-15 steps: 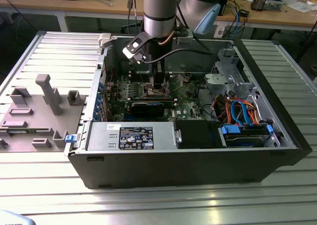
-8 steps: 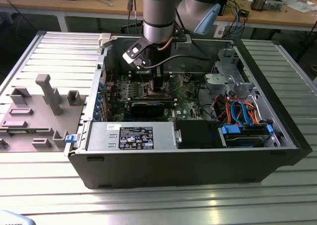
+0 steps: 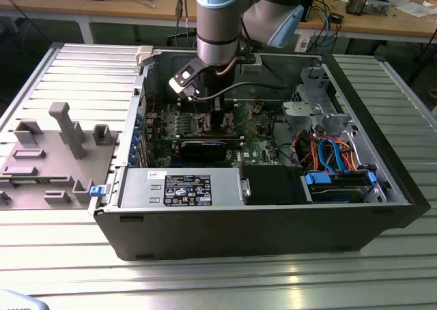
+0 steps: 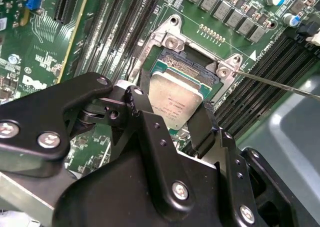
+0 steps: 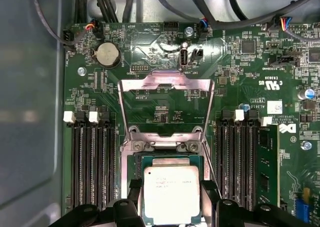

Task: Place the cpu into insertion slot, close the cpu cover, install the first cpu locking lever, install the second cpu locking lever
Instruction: 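Place the cpu into insertion slot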

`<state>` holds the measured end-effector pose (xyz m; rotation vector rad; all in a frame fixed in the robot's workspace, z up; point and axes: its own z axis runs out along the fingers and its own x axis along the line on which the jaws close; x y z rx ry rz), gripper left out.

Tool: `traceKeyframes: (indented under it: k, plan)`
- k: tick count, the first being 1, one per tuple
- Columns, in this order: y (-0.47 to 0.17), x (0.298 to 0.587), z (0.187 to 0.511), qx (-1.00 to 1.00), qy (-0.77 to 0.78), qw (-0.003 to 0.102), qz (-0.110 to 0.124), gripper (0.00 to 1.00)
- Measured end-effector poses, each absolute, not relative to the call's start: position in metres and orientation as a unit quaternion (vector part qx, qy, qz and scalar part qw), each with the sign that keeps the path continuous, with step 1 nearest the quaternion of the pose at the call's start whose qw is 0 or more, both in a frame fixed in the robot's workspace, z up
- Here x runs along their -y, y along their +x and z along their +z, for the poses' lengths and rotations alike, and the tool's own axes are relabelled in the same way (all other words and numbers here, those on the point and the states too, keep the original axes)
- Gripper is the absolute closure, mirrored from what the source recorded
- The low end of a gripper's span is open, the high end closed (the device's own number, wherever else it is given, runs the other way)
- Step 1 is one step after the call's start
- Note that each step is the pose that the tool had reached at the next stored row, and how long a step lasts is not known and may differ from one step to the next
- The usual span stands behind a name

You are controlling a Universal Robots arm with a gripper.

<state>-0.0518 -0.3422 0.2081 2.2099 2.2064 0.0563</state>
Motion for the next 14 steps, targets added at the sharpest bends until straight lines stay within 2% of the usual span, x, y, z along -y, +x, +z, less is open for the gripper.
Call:
traceKeyframes:
  k: [14]
  plan:
    - [-0.0557,0.3365,0.1981,-0.701,0.713,0.009,0.018,0.45]
